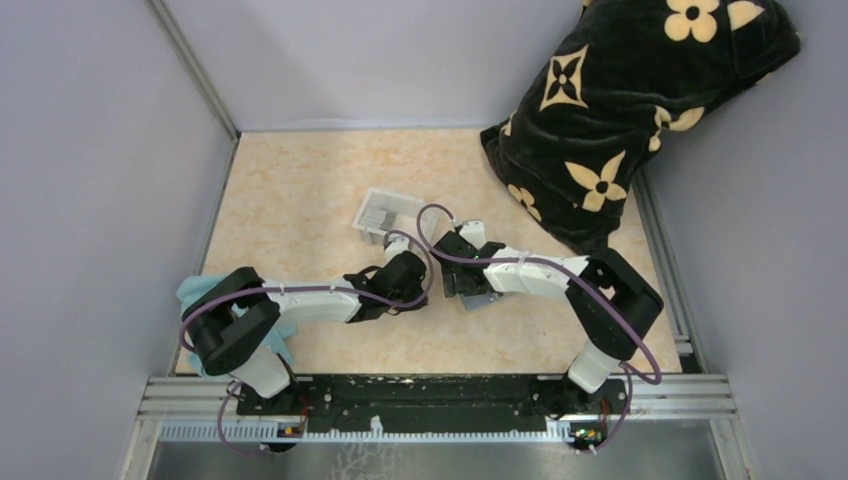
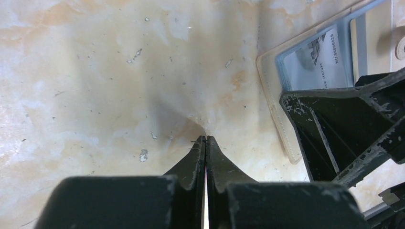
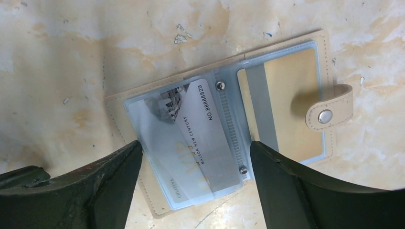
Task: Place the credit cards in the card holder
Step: Adjust the credit card in the card holder.
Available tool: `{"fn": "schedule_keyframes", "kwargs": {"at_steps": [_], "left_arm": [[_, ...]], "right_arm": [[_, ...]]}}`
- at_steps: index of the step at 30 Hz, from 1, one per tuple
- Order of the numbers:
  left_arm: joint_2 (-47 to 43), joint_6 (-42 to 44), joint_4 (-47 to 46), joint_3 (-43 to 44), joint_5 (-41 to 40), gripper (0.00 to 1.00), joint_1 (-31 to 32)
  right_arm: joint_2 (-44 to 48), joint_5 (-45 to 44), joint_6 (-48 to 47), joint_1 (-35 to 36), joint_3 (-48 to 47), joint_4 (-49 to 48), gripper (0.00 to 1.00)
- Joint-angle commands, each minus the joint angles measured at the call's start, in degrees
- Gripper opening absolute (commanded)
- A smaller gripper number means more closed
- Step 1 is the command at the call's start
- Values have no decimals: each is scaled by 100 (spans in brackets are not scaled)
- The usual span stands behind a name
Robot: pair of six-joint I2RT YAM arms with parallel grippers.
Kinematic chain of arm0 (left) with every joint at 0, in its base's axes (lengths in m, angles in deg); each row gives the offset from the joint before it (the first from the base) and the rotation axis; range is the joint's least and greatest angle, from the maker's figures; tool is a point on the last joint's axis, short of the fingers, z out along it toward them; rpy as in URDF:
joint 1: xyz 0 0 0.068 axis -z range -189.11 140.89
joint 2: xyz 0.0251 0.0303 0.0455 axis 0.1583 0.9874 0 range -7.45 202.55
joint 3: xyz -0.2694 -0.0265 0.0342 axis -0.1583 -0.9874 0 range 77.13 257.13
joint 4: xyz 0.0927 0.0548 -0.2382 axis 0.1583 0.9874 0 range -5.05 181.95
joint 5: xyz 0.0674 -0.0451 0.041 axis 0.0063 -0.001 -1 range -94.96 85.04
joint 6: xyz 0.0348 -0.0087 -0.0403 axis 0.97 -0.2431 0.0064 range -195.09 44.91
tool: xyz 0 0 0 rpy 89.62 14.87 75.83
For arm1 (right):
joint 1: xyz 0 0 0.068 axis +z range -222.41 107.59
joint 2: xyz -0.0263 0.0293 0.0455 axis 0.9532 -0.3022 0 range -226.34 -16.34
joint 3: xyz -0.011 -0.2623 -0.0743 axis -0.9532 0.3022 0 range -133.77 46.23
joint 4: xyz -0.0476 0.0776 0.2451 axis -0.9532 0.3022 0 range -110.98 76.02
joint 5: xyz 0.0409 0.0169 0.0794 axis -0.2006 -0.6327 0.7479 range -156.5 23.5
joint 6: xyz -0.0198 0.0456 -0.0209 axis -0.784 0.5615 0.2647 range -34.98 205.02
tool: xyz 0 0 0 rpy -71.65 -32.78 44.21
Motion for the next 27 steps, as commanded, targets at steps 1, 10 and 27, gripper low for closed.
{"fn": "schedule_keyframes", "kwargs": {"at_steps": [1,10,27], "left_arm": [[23,103,109,36,278,5,30],[5,101,-166,203,498,6,116],[451,-67,-995,419,781,10,162]], "right_arm": [[348,108,-252,25,55,71,84],[912,621,-647,29,212,-374,84],[1244,729,-1112,27,817,-509,81]]}}
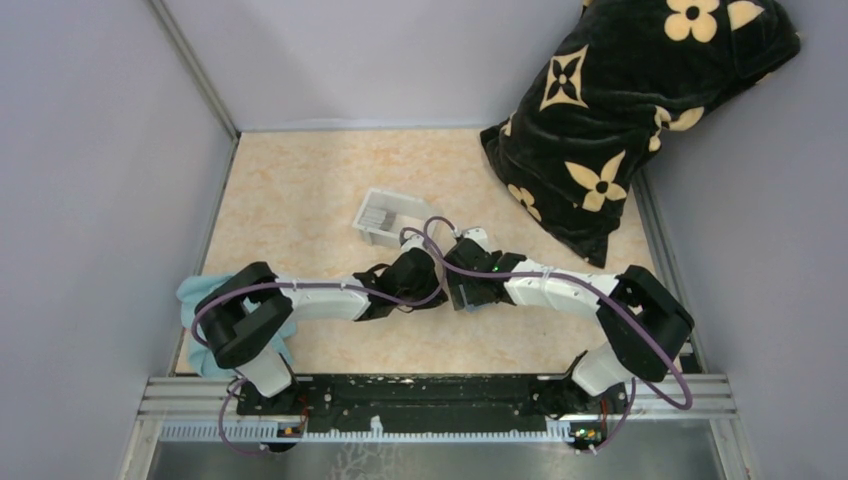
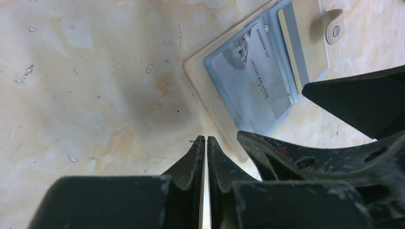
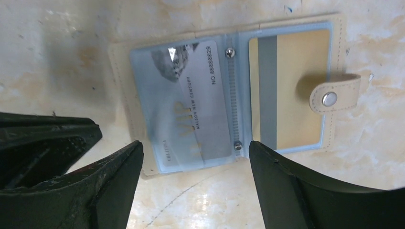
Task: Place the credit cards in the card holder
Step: Adjust the credit card in the card holder.
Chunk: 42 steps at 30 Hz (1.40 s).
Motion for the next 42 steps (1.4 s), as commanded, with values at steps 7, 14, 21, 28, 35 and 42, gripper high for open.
{"fn": "schedule_keyframes", "kwargs": {"at_steps": [7,14,21,28,35,42], "left_arm": [[311,-380,-696,30,41,12,1],[364,-601,-927,-164,-12,12,-41],[510,-694,-1025,-202,41,13,-68],[615,-804,-1165,-208,105,13,-73],[675,-877,-1199,-179,135,13,-79],[780,-962,-1245,-181,172,13,-79]], "right_arm": [[173,85,-184,30,292,-394,80],[151,-76,-185,33,333,-402,77],[381,-140,-203,19,295,-326,75],[480,-147,-214,23,333,-293,75],[403,0,-228,-6,430,-435,75],[274,0,-241,-12,501,-533,75]]}}
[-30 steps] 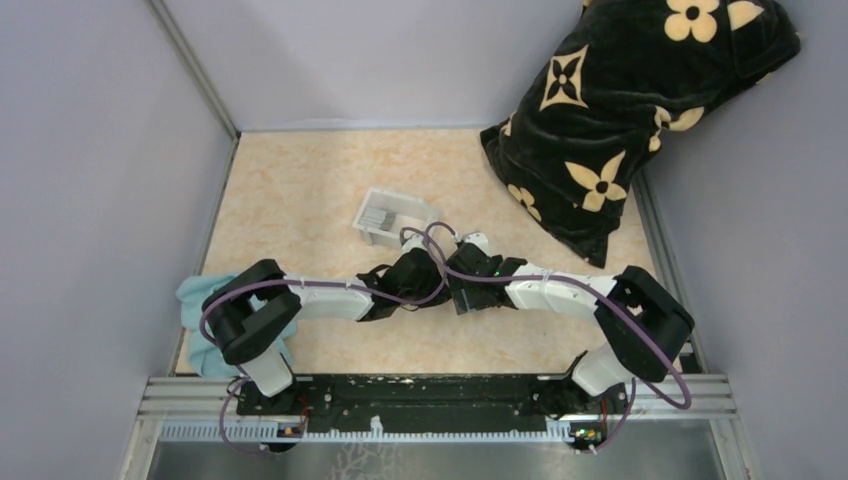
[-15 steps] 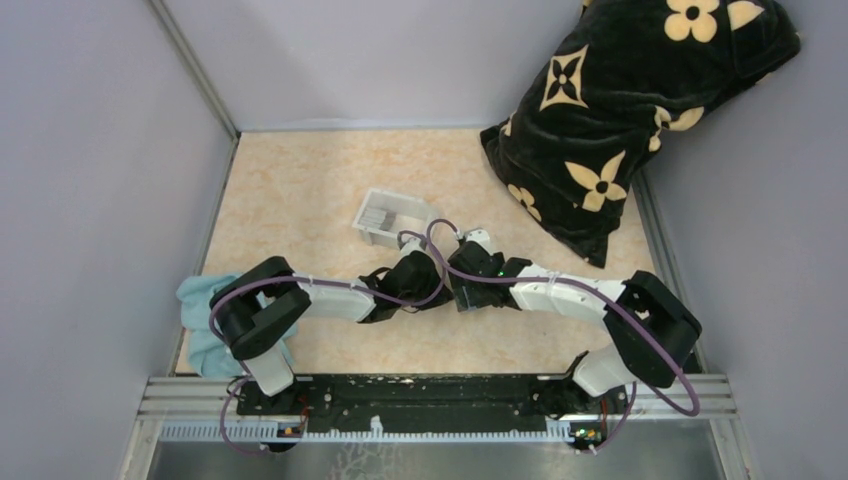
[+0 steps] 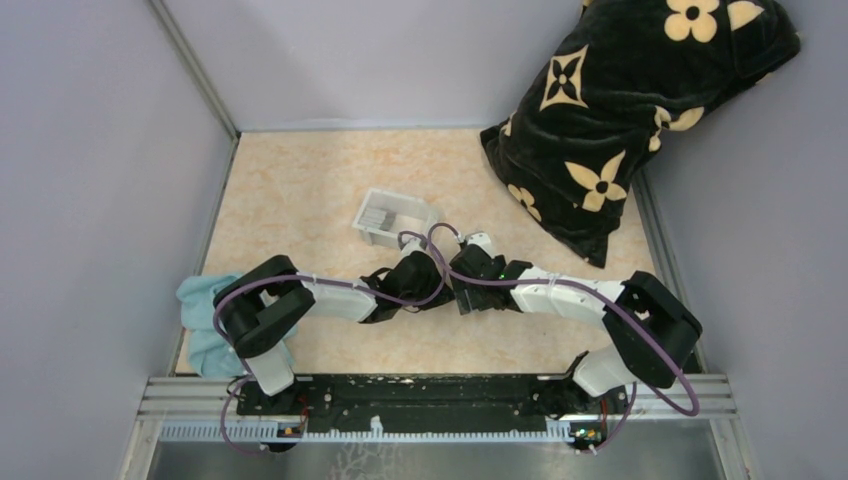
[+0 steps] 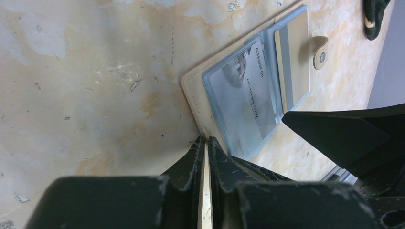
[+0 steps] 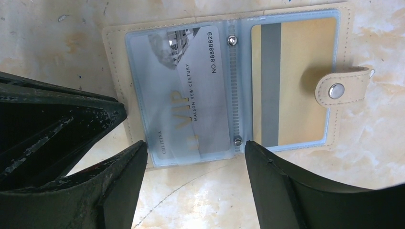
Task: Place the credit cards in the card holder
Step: Adjust the credit card in the card holder.
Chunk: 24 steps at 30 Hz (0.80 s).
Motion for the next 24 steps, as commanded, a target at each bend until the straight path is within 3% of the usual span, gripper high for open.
{"fn": "schedule_keyframes", "kwargs": {"at_steps": [1,24], "left_arm": [[156,-74,-62,-33,68,13,-37],[309,-238,78,-116,-8,13,-71]], "right_arm": [[6,-11,-58,-12,33,-227,75],[397,-46,-86,-231,179,-217,66]]}}
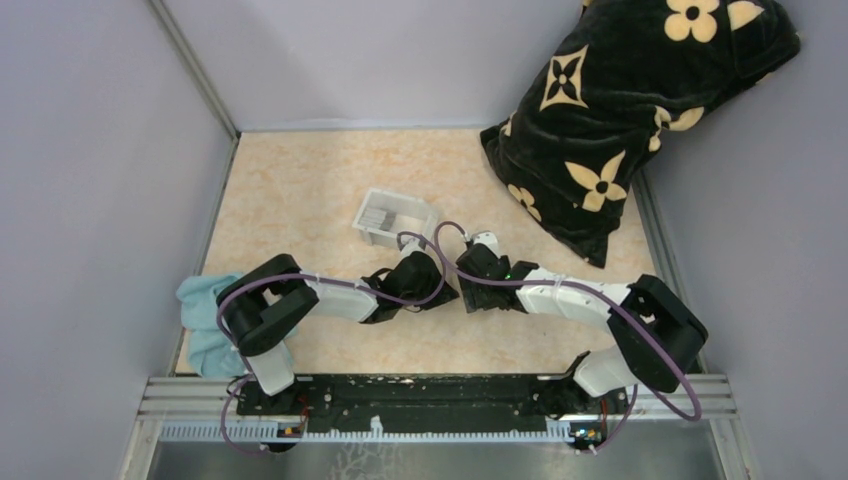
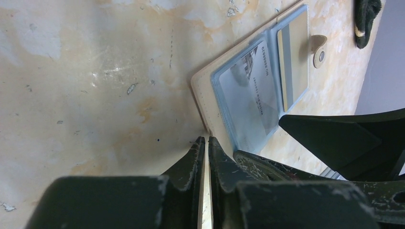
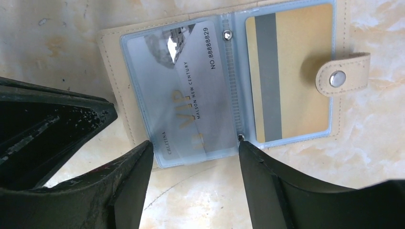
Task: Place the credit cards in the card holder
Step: Adjust the credit card in the card holder.
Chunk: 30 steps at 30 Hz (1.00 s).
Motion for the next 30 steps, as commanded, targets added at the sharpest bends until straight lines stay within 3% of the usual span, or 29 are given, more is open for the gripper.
{"fn": "schedule_keyframes", "kwargs": {"at_steps": [1,23,30], "left_arm": [[203,37,286,-102,-25,13,-35],[360,42,493,105,-42,14,-52],[391,111,782,284,-121,19,-53]], "right_arm": [[289,-53,-57,-48,12,-99,66],[221,189,-253,-173,18,-187,68],[147,128,-268,-178,19,-215,68]]}}
